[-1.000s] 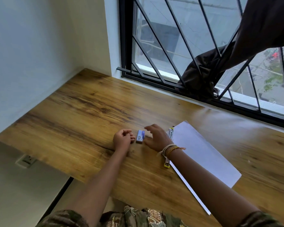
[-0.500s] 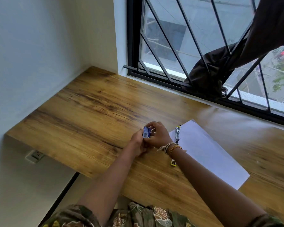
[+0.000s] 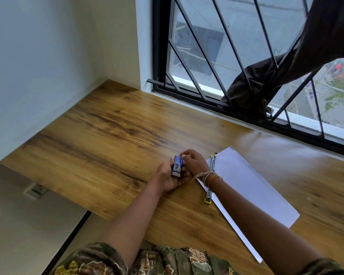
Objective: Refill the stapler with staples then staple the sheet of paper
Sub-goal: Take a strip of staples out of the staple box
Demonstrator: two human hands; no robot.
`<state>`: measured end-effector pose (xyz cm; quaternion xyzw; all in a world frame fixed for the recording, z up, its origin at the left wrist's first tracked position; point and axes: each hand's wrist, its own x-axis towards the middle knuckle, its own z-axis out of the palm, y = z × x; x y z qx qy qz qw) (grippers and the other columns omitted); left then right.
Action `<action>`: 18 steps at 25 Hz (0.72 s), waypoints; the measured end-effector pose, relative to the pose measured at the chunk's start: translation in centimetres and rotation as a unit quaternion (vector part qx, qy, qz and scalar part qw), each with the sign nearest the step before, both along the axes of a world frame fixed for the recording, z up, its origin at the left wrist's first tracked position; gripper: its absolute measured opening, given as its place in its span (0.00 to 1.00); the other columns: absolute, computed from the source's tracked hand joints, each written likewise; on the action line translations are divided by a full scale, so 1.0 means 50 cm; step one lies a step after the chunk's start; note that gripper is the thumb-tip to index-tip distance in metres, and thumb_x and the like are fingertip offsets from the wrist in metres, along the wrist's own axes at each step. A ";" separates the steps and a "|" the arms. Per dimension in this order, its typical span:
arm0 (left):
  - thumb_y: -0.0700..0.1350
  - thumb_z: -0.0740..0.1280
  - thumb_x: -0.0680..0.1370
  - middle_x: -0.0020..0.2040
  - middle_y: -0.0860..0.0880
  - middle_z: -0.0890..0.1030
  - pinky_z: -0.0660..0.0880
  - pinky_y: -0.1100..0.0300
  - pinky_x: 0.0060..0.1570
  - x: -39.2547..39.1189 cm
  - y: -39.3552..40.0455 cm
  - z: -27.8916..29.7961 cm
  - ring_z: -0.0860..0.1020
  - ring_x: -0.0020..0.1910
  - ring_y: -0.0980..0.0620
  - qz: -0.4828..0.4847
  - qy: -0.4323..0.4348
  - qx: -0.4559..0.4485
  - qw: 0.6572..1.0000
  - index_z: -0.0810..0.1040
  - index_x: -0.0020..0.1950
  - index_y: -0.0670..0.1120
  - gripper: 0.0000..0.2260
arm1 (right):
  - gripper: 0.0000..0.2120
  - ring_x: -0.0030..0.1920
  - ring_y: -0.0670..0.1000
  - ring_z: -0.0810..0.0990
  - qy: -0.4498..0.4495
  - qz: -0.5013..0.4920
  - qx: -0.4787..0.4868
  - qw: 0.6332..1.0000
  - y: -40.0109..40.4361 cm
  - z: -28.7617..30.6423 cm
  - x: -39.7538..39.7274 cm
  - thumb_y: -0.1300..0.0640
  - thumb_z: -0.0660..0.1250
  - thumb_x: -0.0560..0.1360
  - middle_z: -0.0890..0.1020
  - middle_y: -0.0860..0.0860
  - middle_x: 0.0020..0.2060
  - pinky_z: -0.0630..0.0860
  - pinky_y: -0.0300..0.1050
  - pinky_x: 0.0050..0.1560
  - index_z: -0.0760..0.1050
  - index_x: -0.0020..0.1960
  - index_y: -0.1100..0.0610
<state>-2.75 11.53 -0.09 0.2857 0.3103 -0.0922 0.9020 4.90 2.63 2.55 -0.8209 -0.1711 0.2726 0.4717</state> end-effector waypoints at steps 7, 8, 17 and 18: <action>0.58 0.44 0.83 0.46 0.38 0.77 0.78 0.51 0.49 0.015 -0.016 -0.001 0.80 0.42 0.43 0.112 -0.019 -0.076 0.991 0.73 0.48 0.39 0.27 | 0.09 0.45 0.54 0.76 -0.419 0.077 -0.031 0.904 -0.063 -0.030 -0.065 0.56 0.69 0.68 0.77 0.54 0.45 0.76 0.47 0.44 0.82 0.47 0.56; 0.58 0.45 0.83 0.45 0.39 0.77 0.81 0.55 0.41 0.014 -0.016 0.000 0.82 0.37 0.44 0.115 -0.014 -0.075 0.991 0.73 0.45 0.40 0.27 | 0.09 0.46 0.55 0.76 -0.425 0.083 -0.038 0.901 -0.069 -0.029 -0.067 0.55 0.70 0.67 0.77 0.54 0.46 0.77 0.49 0.45 0.82 0.46 0.55; 0.58 0.47 0.83 0.30 0.42 0.82 0.81 0.56 0.29 0.013 -0.016 -0.007 0.83 0.29 0.46 0.116 -0.019 -0.079 0.990 0.72 0.44 0.41 0.25 | 0.03 0.50 0.55 0.78 -0.421 0.093 -0.013 0.902 -0.093 -0.034 -0.083 0.56 0.75 0.65 0.80 0.53 0.47 0.77 0.54 0.47 0.83 0.39 0.52; 0.59 0.47 0.82 0.29 0.43 0.81 0.81 0.55 0.30 0.013 -0.016 -0.008 0.82 0.28 0.47 0.124 -0.016 -0.084 0.989 0.72 0.44 0.41 0.25 | 0.03 0.51 0.55 0.78 -0.424 0.098 -0.017 0.900 -0.098 -0.036 -0.087 0.56 0.75 0.65 0.80 0.52 0.48 0.76 0.54 0.48 0.83 0.39 0.51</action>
